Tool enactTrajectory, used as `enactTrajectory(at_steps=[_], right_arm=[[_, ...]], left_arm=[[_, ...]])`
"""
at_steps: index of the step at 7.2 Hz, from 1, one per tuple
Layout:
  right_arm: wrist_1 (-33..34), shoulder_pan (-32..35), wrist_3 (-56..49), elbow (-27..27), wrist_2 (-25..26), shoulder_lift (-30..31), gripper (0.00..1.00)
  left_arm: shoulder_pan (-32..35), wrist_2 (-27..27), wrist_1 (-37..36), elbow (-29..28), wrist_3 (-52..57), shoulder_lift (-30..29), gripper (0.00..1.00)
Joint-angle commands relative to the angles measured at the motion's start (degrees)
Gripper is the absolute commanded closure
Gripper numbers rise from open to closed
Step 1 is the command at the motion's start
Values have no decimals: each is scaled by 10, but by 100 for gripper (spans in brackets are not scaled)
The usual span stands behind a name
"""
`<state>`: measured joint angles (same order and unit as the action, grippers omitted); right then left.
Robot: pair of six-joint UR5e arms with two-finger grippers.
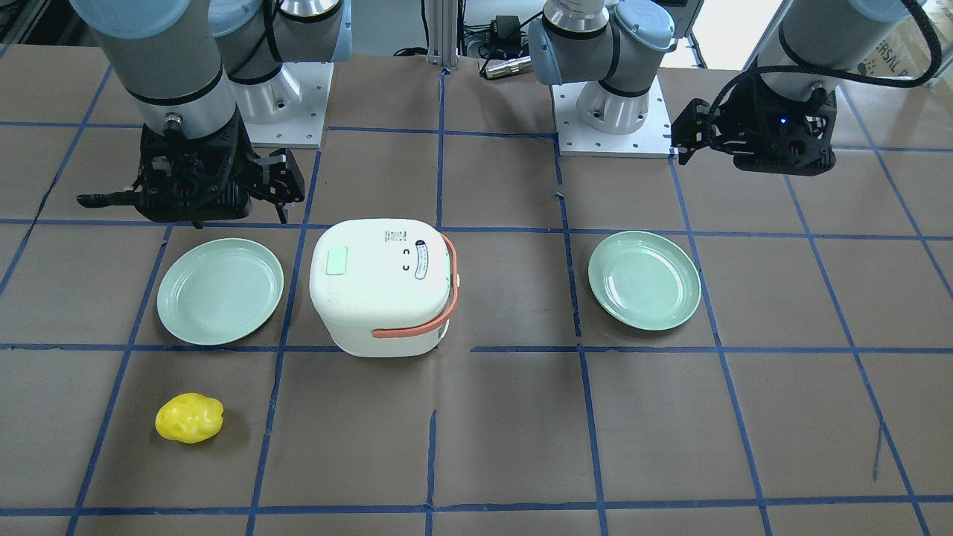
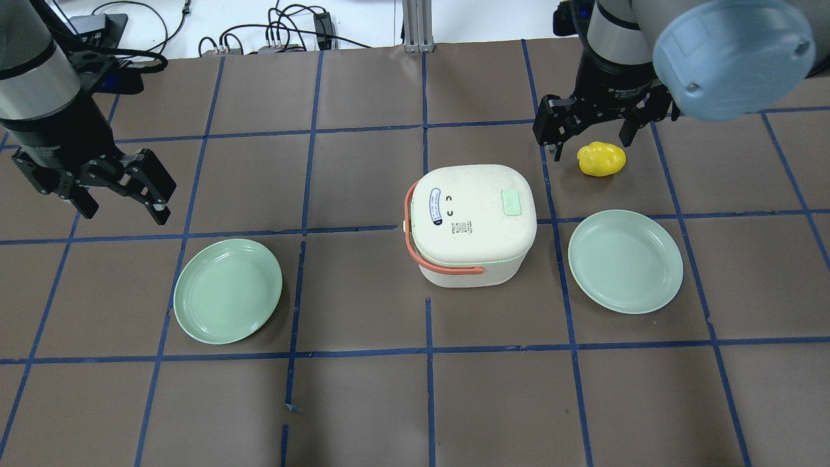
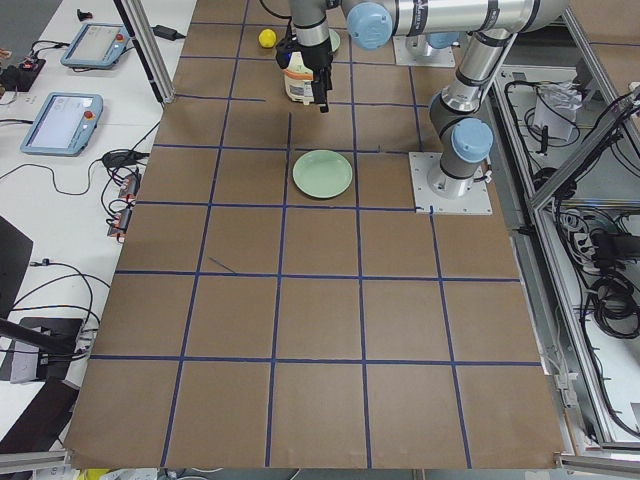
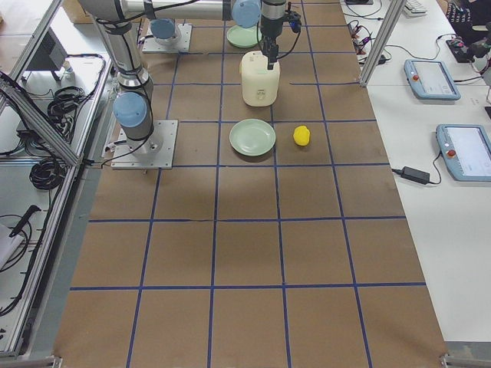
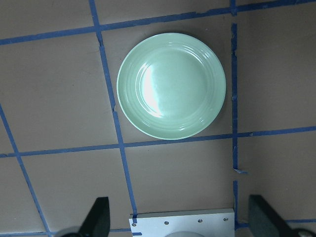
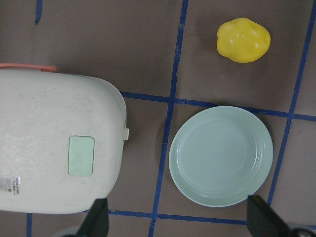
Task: Press rice cooker button
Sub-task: 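Move the right gripper toward the white rice cooker's top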
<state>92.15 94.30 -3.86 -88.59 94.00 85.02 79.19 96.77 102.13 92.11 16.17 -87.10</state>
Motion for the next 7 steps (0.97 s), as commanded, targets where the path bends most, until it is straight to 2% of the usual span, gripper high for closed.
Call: enactTrajectory(at_steps=[1,4,5,7], right_arm=[[0,0,-1,-1,-2,2,0],[-3,0,3,-1,-21,10,0],[-25,0,30,2,-25,19,0],[-28,-5,50,-13,-43,22,0]], left_arm=[[0,0,0,0,0,0,0],[0,0,0,0,0,0,0],[0,0,0,0,0,0,0],[0,0,0,0,0,0,0]])
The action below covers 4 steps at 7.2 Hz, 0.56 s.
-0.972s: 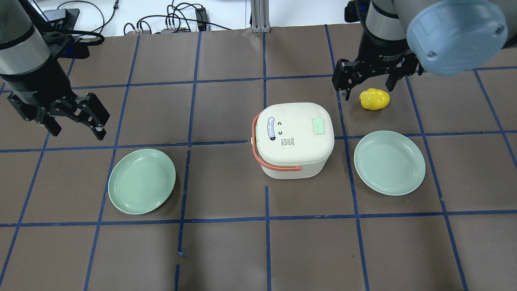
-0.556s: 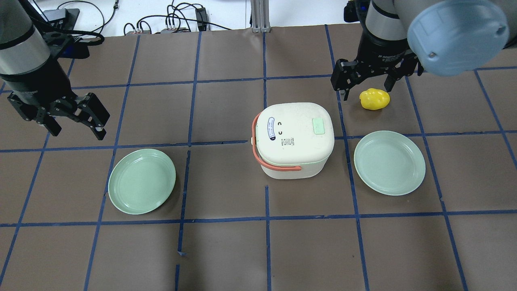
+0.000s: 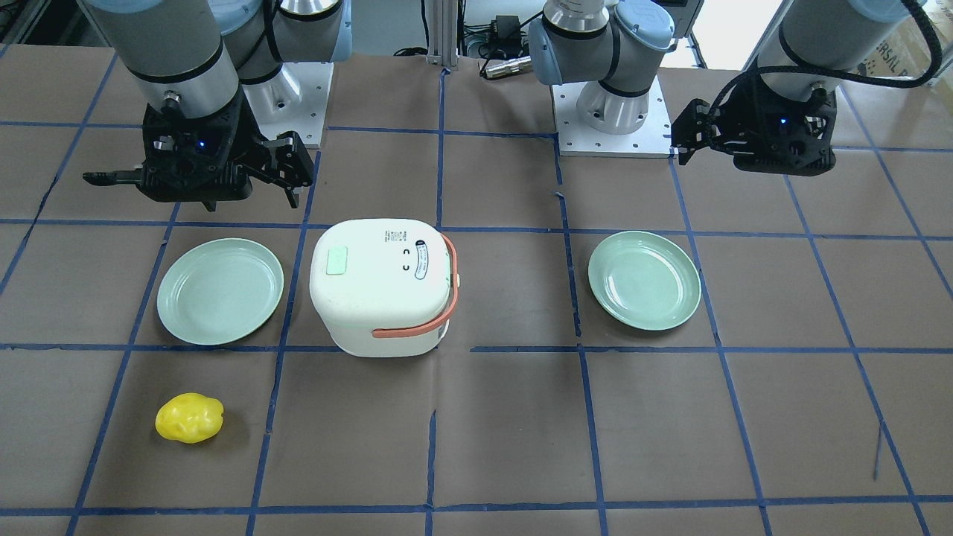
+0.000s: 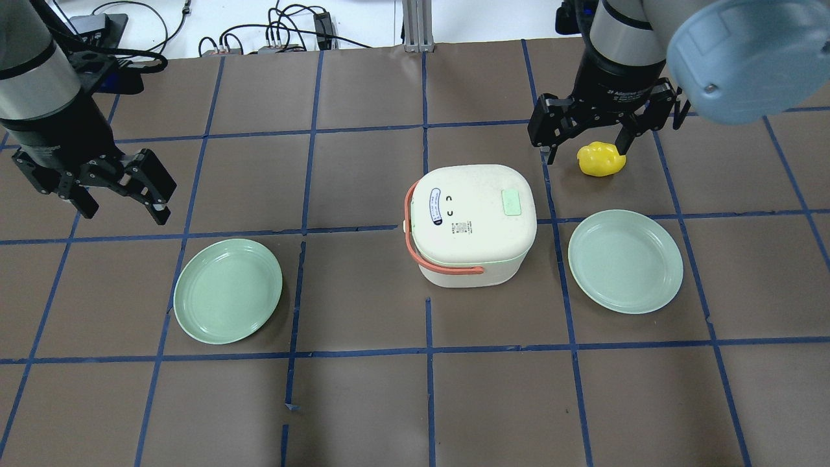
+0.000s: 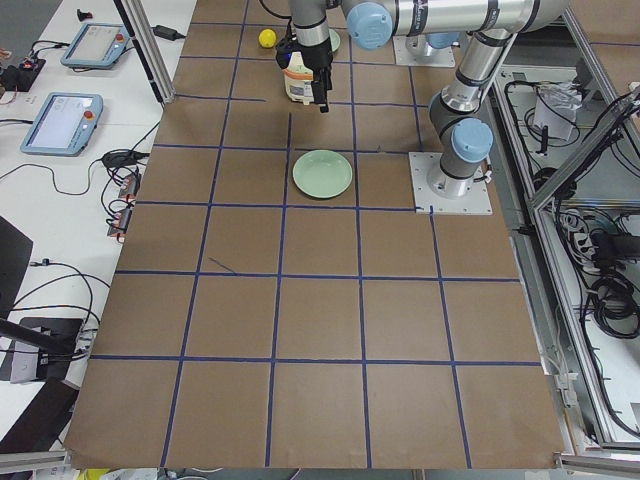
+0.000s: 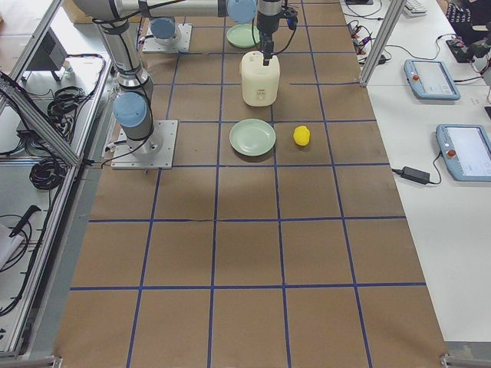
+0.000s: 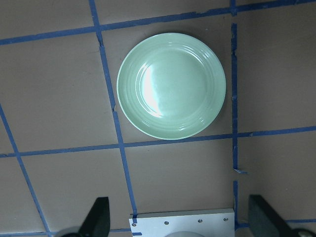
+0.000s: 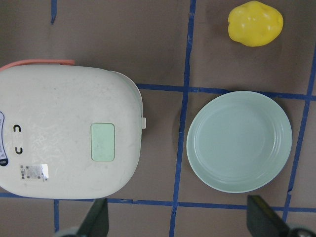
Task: Press rice cooker button
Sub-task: 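Move the right gripper toward the white rice cooker's top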
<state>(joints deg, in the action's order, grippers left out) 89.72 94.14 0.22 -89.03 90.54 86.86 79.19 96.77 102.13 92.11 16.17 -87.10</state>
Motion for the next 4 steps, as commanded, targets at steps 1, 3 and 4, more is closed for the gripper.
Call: enactTrajectory(at_steps=[1,3,4], right_arm=[[-3,0,8,-11,-7,6,0],[7,1,1,-11,7,7,0],[6,1,2,-11,21,7,0]], left_arm=[[0,0,0,0,0,0,0],[0,0,0,0,0,0,0],[0,0,0,0,0,0,0]])
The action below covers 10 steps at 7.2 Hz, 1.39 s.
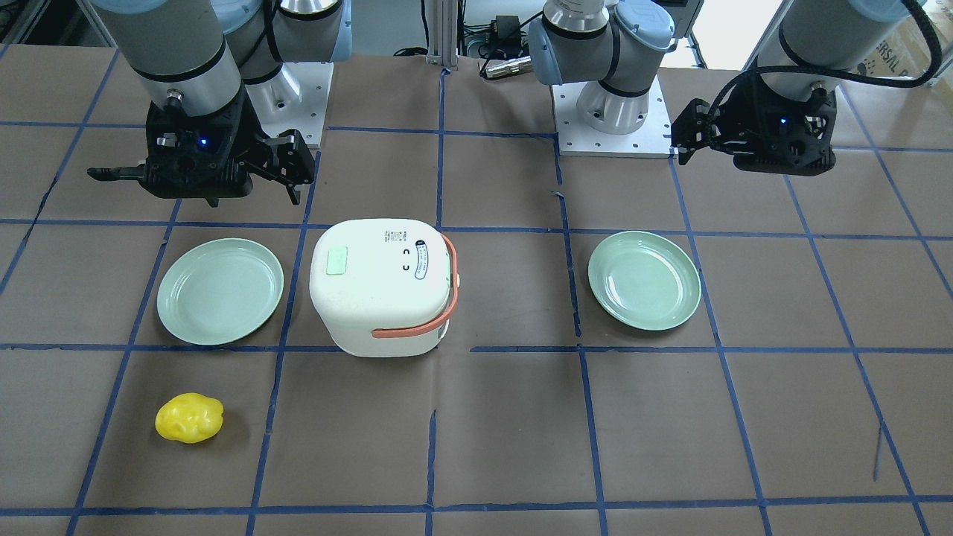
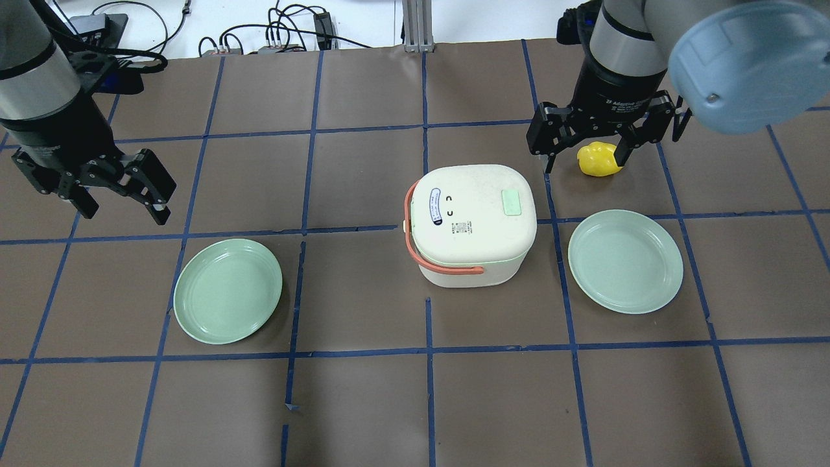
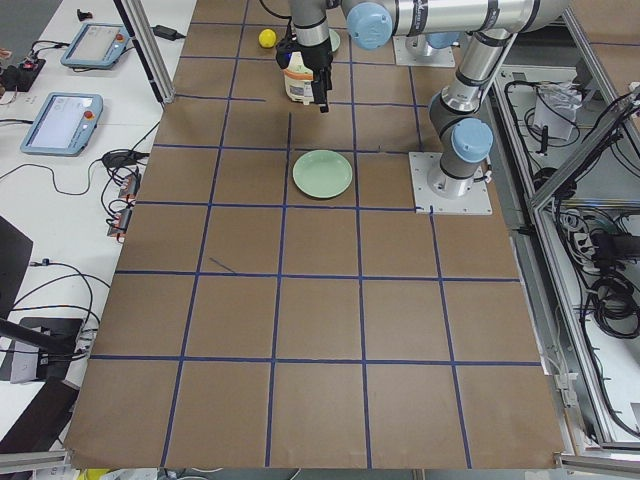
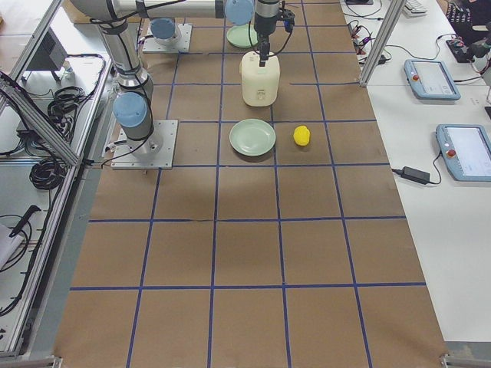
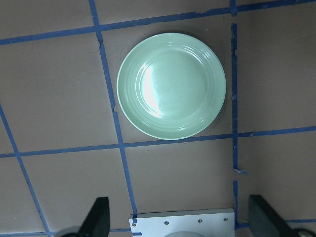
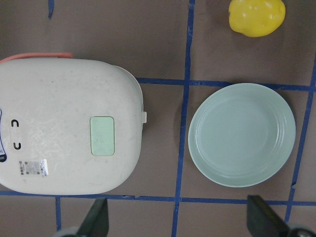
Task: Press rice cooker button
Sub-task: 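Move the right gripper toward the white rice cooker's top, then lower the right gripper over the pale green button on the cooker lid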
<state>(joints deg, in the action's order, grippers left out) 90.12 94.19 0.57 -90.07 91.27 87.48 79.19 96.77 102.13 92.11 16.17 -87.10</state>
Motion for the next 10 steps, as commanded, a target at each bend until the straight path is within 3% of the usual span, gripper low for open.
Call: enactTrajectory(at_steps=[1,8,9,10], right_arm=[[0,0,1,0,8,1,0],[39,31,5,2,4,-12,0],[44,37,6,2,4,-16,23],[43,42,6,2,-10,-17,55]], left_arm=[[0,0,0,0,0,0,0],[0,0,0,0,0,0,0],[0,0,0,0,0,0,0],[0,0,0,0,0,0,0]])
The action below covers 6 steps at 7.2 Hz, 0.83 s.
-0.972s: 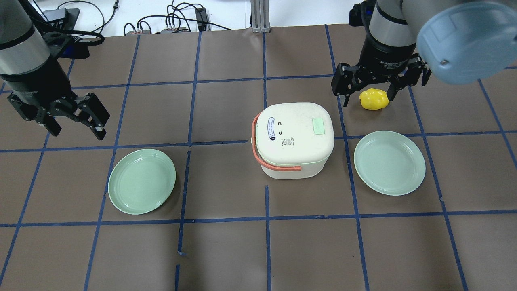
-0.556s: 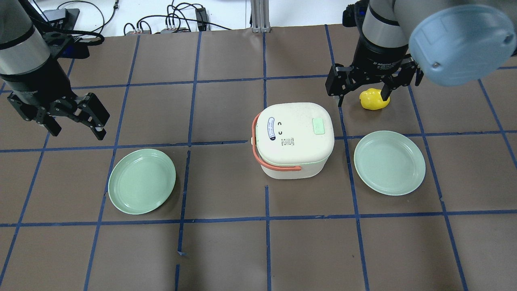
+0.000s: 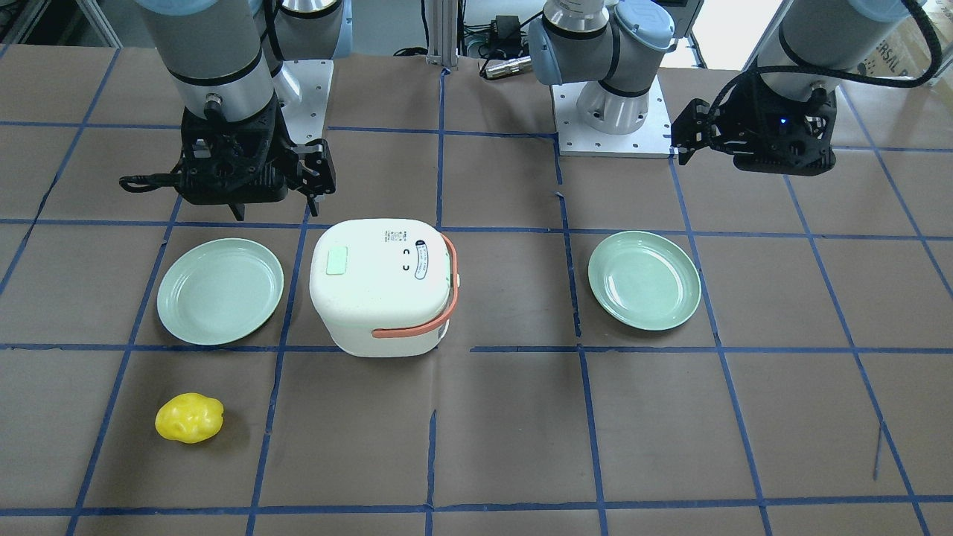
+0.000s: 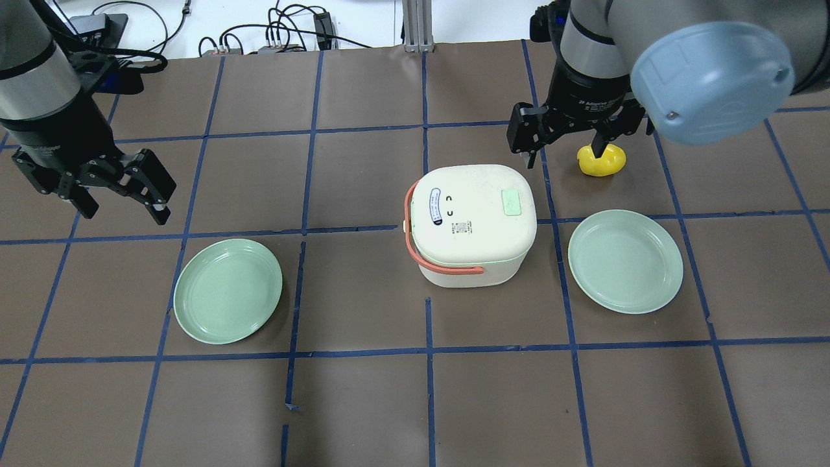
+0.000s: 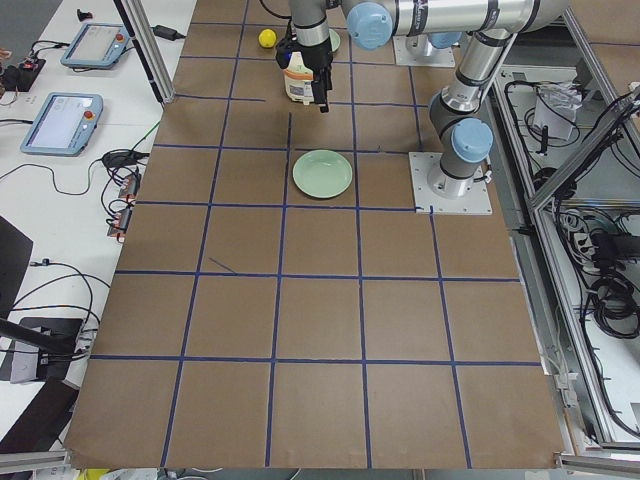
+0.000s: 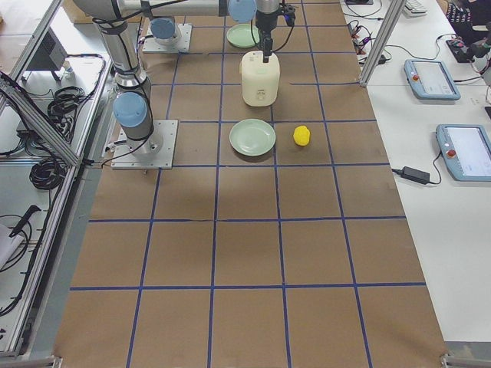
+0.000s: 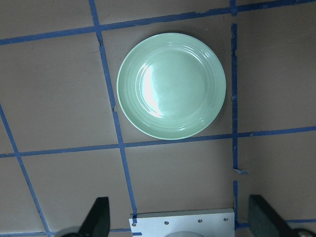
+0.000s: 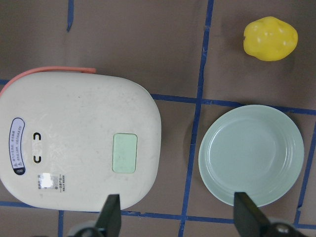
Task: Press rice cooker button
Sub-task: 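Lower the right gripper over the pale green button on the cooker lid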
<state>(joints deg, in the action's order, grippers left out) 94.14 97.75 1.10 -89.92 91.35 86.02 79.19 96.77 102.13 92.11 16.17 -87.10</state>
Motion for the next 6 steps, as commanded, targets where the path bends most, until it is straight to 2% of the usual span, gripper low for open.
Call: enactTrajectory(at_steps=[1,2,4,6], right_arm=[[3,7,0,0,-20,-8,72],[3,8,0,4,-35,-15,82],[6,9,0,12,-38,-38,88],[7,9,0,4,-39,-39,89]], left_arm=[[0,0,0,0,0,0,0],[0,0,0,0,0,0,0],[0,0,0,0,0,0,0],[0,0,0,0,0,0,0]])
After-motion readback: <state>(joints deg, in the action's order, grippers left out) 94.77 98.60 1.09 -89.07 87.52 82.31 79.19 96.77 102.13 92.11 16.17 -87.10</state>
